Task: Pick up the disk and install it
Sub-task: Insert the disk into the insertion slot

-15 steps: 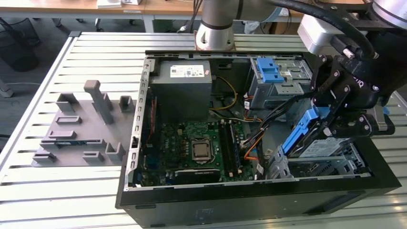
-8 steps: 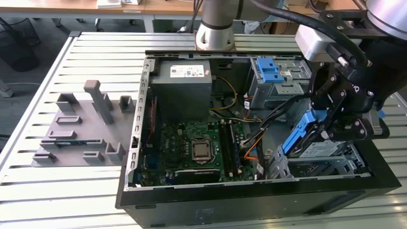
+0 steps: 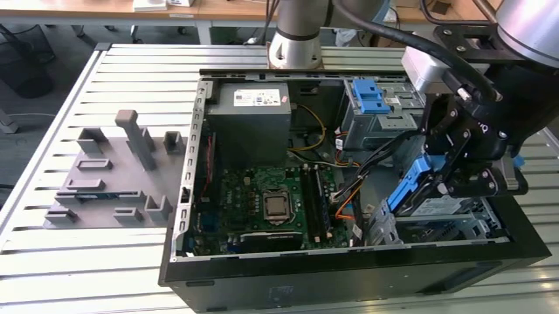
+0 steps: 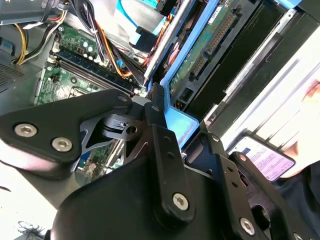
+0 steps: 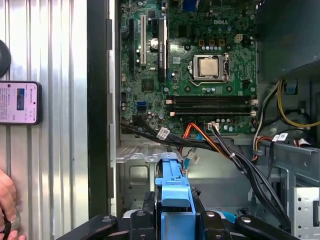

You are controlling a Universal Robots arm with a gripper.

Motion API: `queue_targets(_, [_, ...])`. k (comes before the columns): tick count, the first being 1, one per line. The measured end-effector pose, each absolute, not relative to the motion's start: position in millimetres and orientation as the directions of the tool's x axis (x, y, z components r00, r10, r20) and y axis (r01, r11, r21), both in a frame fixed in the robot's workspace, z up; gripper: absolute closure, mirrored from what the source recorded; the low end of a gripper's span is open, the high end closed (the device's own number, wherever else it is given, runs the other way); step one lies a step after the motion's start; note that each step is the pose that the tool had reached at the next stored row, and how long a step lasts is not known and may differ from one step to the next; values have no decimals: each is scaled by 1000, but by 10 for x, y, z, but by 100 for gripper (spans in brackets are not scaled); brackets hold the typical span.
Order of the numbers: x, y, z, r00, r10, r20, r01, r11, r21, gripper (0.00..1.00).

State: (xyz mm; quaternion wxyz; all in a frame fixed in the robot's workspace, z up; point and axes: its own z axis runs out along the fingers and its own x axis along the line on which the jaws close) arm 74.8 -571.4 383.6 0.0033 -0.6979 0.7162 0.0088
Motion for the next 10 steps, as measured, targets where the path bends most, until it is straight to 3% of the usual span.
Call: queue_targets(10, [749,-5714,3743,-26,-1000,-17,-1000,26,8,64])
